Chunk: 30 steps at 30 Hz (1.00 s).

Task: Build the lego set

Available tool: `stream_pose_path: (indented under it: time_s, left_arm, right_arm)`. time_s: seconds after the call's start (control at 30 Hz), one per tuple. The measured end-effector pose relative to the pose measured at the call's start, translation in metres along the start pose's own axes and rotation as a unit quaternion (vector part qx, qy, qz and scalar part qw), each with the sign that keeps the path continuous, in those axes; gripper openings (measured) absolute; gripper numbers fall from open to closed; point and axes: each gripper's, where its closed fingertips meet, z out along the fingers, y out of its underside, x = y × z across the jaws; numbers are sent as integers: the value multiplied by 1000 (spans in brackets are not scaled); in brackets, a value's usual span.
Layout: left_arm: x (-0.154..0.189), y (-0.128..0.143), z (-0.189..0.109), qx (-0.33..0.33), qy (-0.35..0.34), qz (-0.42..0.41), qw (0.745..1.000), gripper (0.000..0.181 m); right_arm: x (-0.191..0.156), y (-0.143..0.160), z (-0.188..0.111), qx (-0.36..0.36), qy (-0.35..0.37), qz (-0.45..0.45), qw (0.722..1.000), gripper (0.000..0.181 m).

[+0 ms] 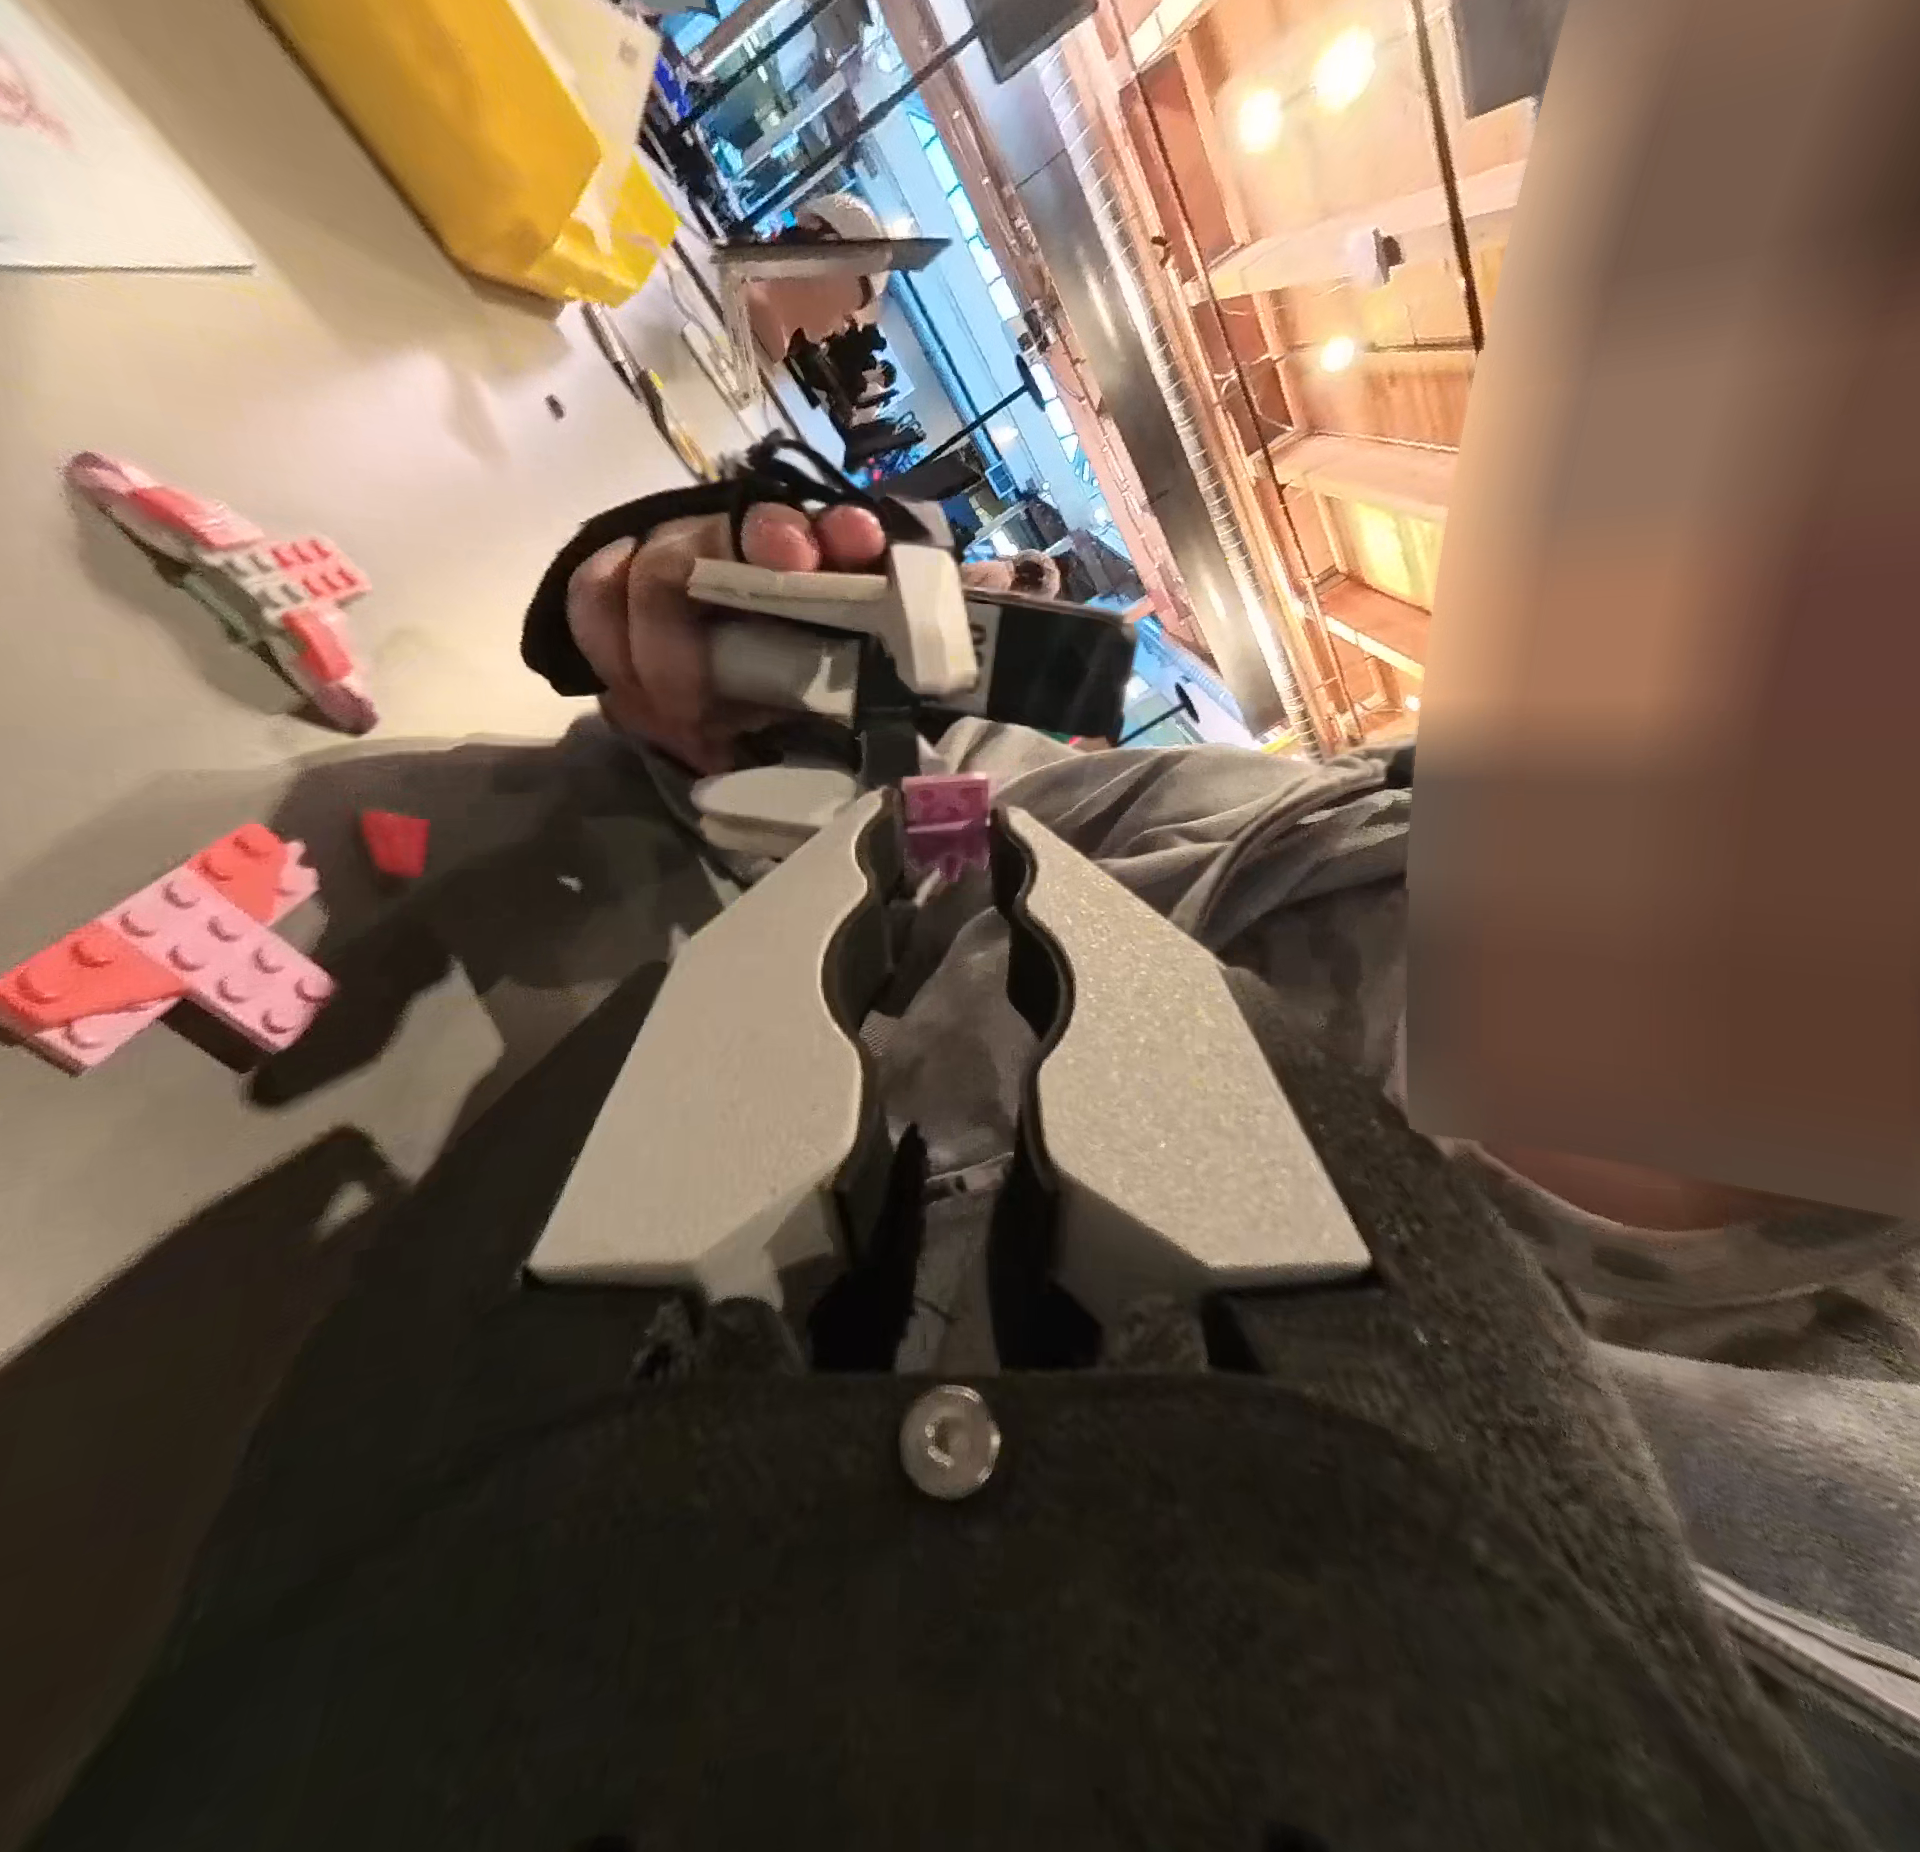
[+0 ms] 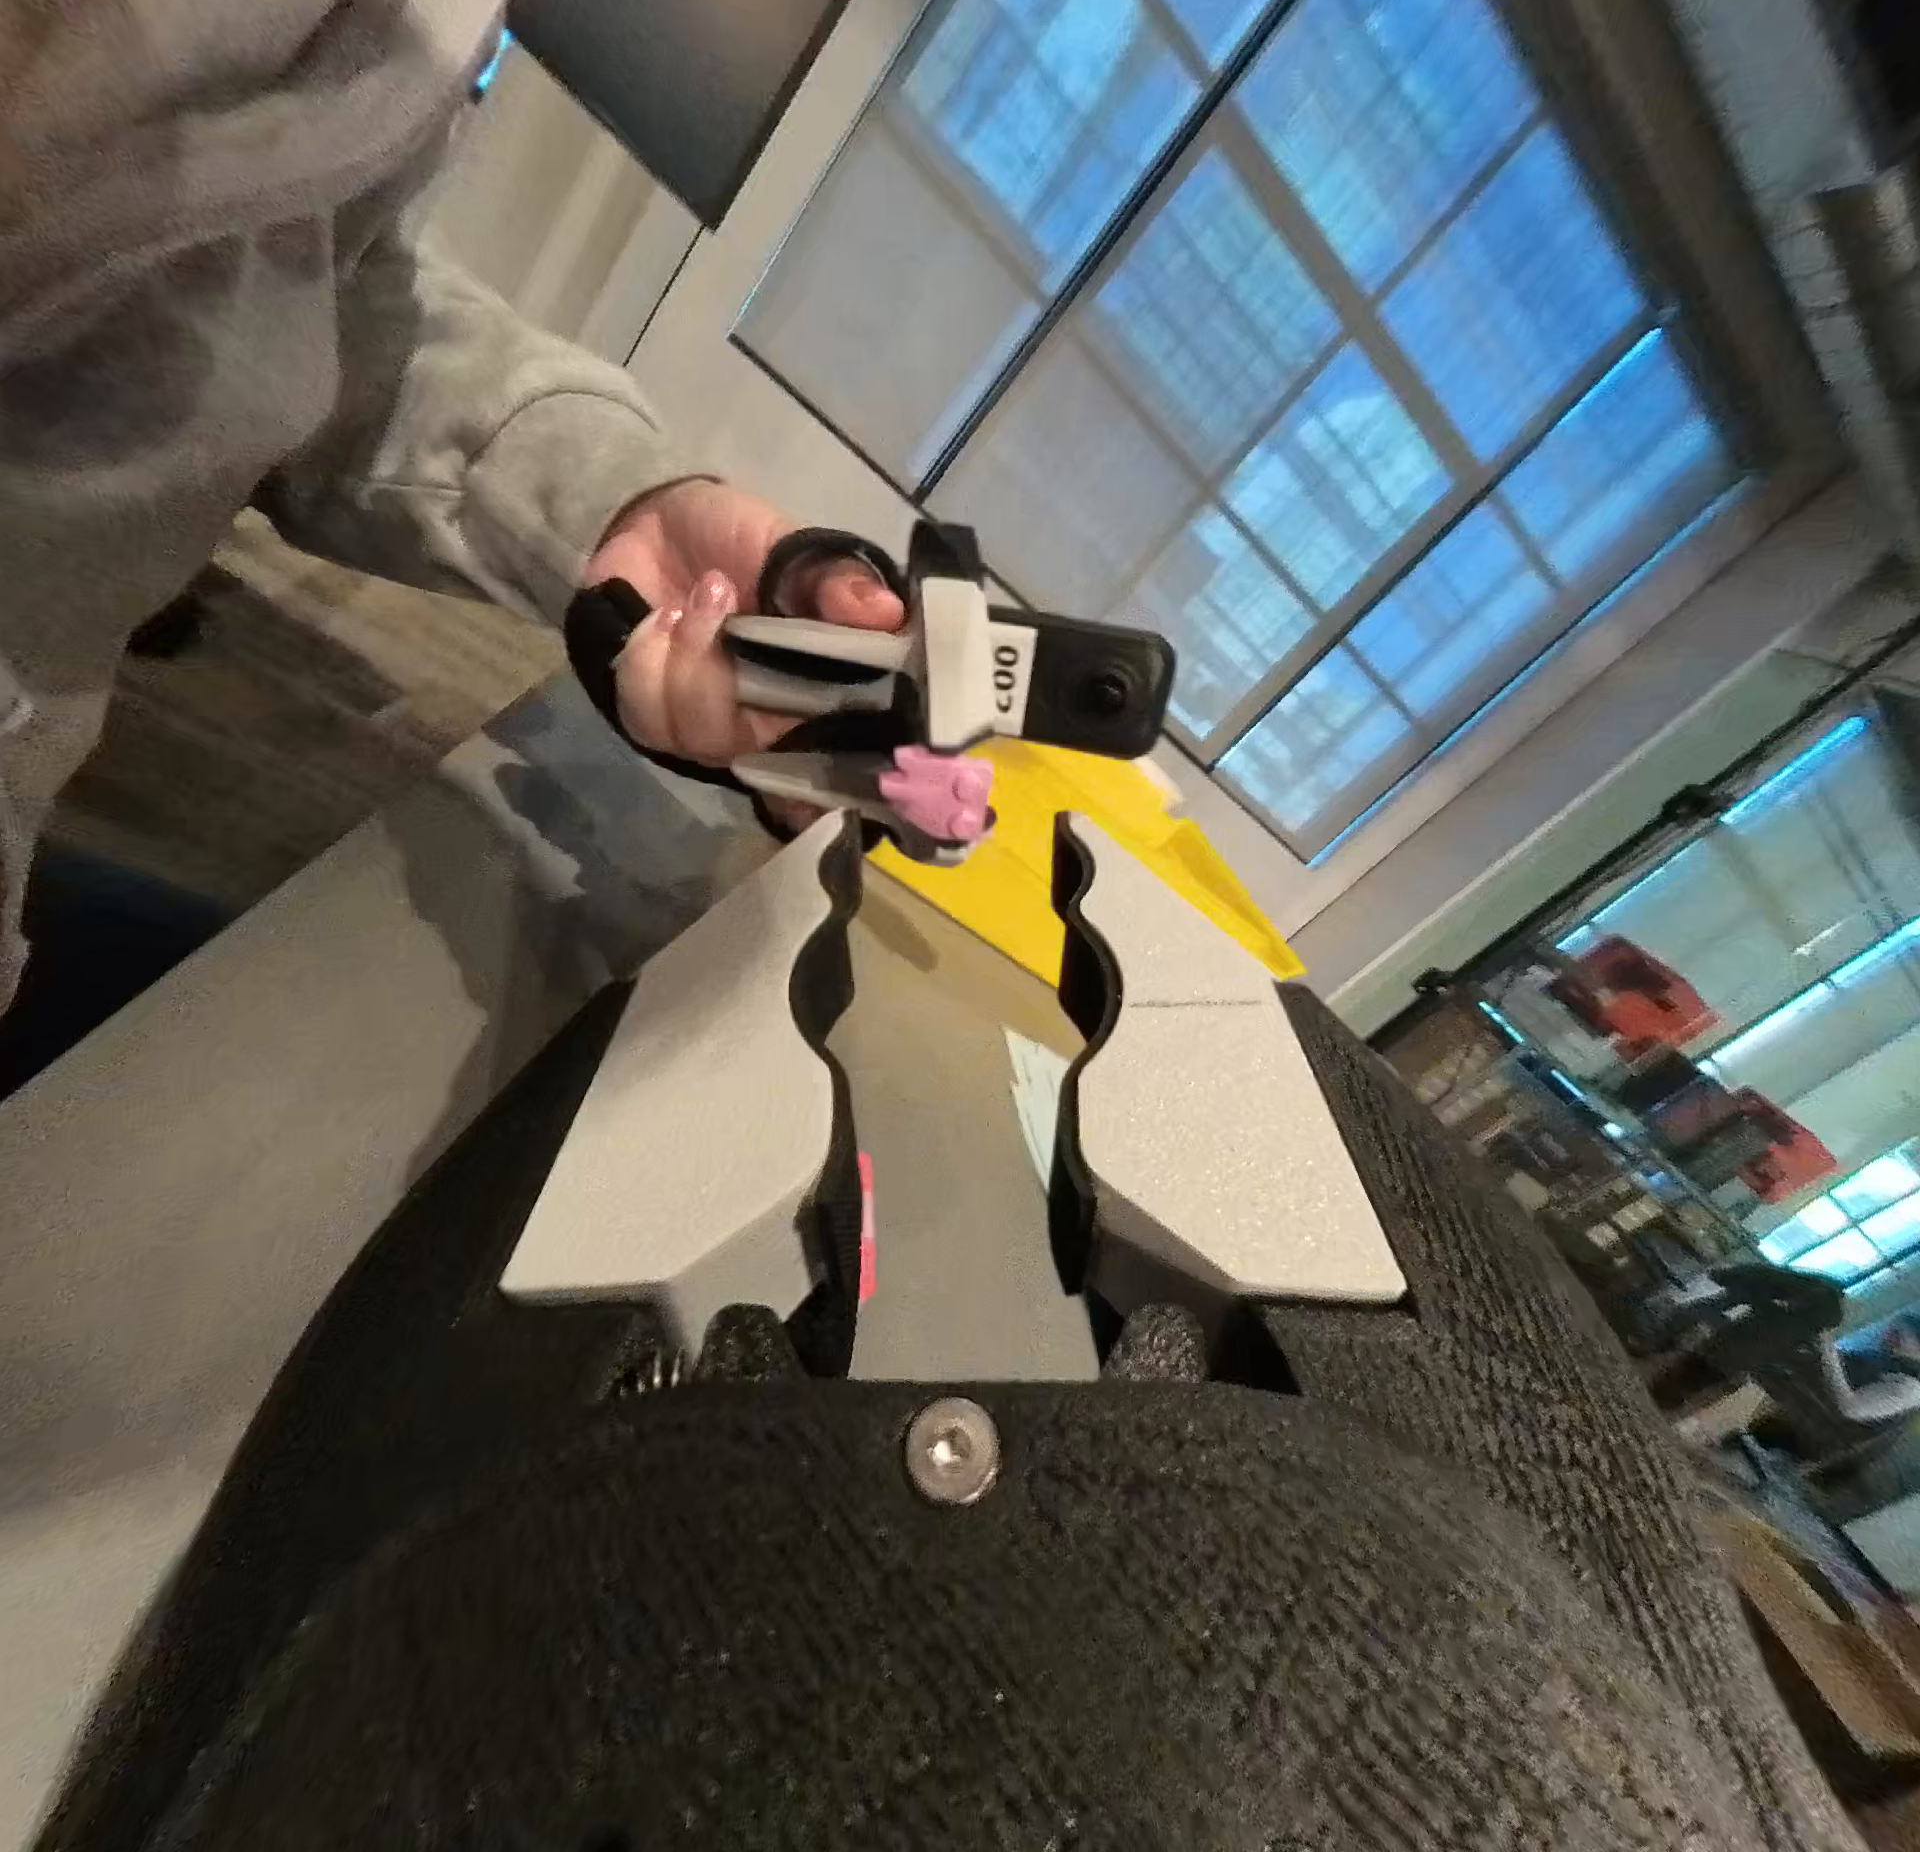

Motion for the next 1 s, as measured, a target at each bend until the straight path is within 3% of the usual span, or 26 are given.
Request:
stream_pose_path:
  time_s: [0.13, 0.27, 0.33, 0.4, 0.47, 0.53, 0.63, 0.8, 0.83, 0.93, 1.0]
  left_arm:
    - [-10, 0, 2, -7, -5, -9, 1000, 15]
    - [-25, -11, -3, 22, -34, -3, 999, 16]
    - [-36, -12, -6, 19, -80, 45, 996, 21]
    - [-60, -12, -16, -5, -194, 156, 968, 38]
    - [-81, -20, -35, -22, -329, 307, 893, 38]
    - [-83, -30, -46, -27, -398, 422, 814, 38]
    - [-80, -33, -43, -61, -434, 538, 720, 41]
    - [-81, -36, -35, -136, -477, 712, 497, 40]
    - [-84, -34, -34, -149, -480, 724, 472, 37]
    - [-89, -34, -40, -158, -498, 736, 430, 24]
    - [-91, -33, -45, -164, -505, 735, 421, 18]
  right_arm:
    - [-2, 0, 1, -2, -3, 6, 1000, 24]
    - [4, 19, 4, -62, -6, 46, 997, 19]
    - [16, 32, 4, -96, 24, 85, 991, 18]
    - [24, 50, 3, -144, 36, 143, 979, 14]
    - [31, 68, -1, -197, 49, 222, 954, 15]
    - [31, 77, -2, -228, 33, 303, 925, 15]
    - [24, 78, 6, -241, -7, 413, 878, 15]
    - [21, 79, 22, -245, -9, 460, 854, 15]
    - [19, 79, 25, -245, -15, 466, 850, 15]
    - [13, 82, 29, -250, -22, 474, 844, 14]
    - [11, 83, 31, -246, -25, 485, 838, 14]
